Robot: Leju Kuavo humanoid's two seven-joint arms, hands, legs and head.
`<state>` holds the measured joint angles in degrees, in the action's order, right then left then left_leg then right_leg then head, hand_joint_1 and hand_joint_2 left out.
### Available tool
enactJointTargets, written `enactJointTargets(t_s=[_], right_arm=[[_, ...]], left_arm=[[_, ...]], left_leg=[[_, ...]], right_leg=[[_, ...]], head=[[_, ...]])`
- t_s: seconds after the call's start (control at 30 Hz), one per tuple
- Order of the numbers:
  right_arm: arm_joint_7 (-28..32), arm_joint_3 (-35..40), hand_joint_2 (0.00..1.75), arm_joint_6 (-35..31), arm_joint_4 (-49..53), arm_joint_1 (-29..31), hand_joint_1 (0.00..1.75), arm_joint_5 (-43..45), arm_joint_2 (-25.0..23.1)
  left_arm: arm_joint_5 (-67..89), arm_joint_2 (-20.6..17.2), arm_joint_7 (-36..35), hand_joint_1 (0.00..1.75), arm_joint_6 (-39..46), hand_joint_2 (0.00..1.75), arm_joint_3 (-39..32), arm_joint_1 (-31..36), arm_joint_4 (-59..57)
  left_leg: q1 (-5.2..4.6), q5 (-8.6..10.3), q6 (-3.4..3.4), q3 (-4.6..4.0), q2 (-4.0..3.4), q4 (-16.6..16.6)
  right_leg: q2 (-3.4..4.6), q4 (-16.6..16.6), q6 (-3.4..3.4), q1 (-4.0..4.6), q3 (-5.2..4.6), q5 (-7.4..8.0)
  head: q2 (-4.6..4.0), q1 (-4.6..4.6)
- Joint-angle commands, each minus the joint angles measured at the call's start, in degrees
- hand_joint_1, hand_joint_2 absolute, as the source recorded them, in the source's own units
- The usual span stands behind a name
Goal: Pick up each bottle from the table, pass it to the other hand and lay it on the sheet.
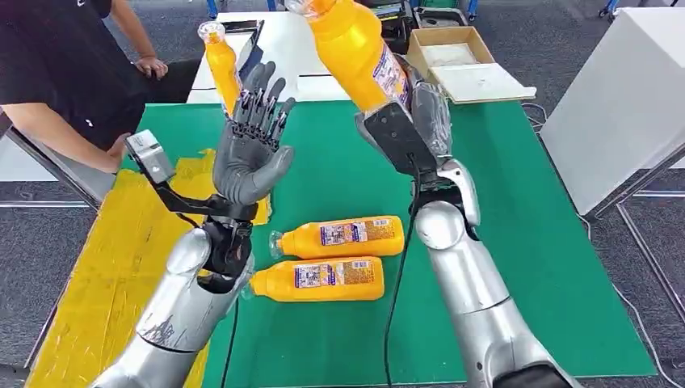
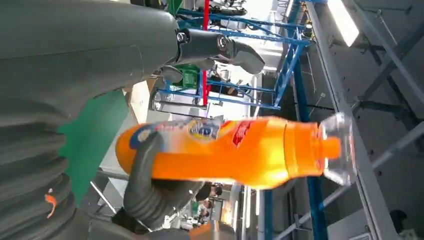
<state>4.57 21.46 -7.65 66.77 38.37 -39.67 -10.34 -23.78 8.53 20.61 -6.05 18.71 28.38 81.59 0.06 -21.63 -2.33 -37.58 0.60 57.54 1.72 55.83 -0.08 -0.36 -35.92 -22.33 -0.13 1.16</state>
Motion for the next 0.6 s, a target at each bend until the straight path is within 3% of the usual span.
enactJointTargets(t_s=[0.03,0.6], right_arm=[[-0.6,3.4,1.75,1.3,-3.8,0.7,1.75,-2.6,-4.0],[0.3,15.4,1.75,4.1,-13.9,-0.2,1.75,-4.7,-8.9]], left_arm=[[0.9,2.3,0.0,0.00,0.1,1.75,0.7,4.4,-6.3],[1.4,1.5,-0.5,0.00,1.5,1.75,-1.2,7.2,-7.4]], left_leg=[[0.00,-0.06,0.12,0.16,-0.01,0.0],[0.03,-0.18,0.23,0.40,-0.11,0.0]], right_leg=[[-0.14,0.0,-0.01,0.02,0.18,-0.06],[-0.09,0.1,-0.06,0.05,0.38,-0.16]], head=[[0.00,-0.02],[0.00,-0.02]])
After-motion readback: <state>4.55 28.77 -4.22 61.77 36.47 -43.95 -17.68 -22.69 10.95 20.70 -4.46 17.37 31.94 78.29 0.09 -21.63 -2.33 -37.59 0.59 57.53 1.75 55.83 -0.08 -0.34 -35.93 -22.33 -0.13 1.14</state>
